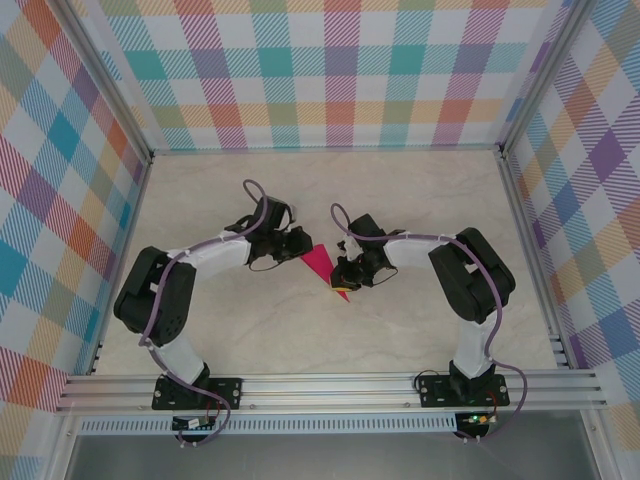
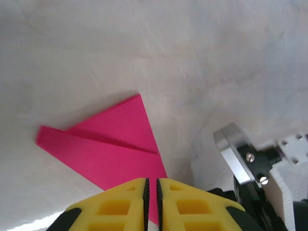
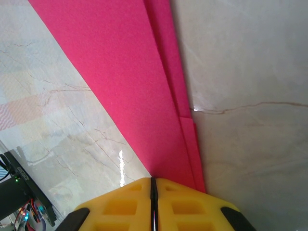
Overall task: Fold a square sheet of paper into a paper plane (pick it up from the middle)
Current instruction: Fold the wing for the fifth time at the center of the table.
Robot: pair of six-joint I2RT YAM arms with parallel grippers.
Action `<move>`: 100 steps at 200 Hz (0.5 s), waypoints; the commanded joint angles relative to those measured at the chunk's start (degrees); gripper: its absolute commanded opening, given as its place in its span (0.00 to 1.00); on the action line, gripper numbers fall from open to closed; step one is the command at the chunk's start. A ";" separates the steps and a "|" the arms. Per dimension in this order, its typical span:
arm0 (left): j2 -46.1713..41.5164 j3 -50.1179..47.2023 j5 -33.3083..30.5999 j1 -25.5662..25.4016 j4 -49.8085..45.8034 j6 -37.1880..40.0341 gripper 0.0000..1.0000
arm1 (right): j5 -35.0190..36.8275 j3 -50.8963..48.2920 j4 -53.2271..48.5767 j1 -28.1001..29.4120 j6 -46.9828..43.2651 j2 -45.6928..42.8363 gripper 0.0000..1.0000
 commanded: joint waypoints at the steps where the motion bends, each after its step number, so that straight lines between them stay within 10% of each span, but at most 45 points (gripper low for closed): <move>1: 4.20 -0.42 2.71 -0.94 3.77 -1.72 0.13 | 2.66 -1.00 -4.28 -0.07 0.34 1.72 0.10; 100: 11.20 0.22 -0.75 -0.80 2.11 -0.22 0.09 | 0.29 1.50 -4.24 -0.06 -2.20 -1.47 0.11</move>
